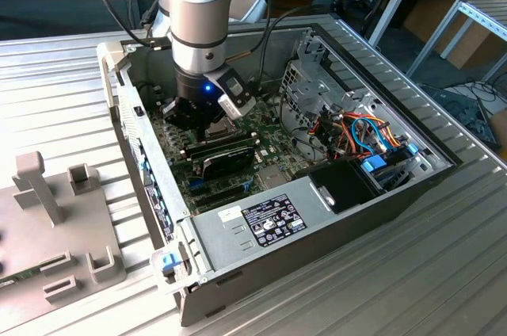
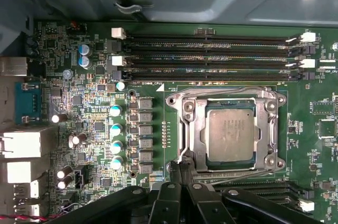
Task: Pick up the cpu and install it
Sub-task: 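Install the second cpu locking lever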
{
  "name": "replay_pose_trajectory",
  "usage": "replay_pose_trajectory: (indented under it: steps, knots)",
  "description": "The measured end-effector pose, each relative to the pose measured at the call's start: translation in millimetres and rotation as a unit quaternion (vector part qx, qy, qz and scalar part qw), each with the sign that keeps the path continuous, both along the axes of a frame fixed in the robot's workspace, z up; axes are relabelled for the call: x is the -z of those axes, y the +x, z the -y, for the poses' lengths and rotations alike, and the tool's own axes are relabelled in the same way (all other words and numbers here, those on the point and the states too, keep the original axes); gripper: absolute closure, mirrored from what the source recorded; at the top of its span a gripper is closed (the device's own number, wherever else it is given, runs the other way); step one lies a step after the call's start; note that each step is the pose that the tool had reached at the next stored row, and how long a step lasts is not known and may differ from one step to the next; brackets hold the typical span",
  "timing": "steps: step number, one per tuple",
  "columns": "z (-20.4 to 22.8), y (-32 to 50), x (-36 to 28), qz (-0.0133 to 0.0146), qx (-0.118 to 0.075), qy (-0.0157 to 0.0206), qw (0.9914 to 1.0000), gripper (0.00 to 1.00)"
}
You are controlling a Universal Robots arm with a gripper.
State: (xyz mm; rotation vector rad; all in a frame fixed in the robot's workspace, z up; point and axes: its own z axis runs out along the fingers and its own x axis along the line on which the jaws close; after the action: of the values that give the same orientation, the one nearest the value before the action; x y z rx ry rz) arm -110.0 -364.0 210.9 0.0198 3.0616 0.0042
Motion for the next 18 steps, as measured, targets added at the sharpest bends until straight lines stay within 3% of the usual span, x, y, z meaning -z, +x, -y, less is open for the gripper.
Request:
replay_pose_trajectory:
  steps: [18]
  knots:
    - [-0.1,-0.1,3.0,0.0,0.0,0.0014,1.0,0.89]
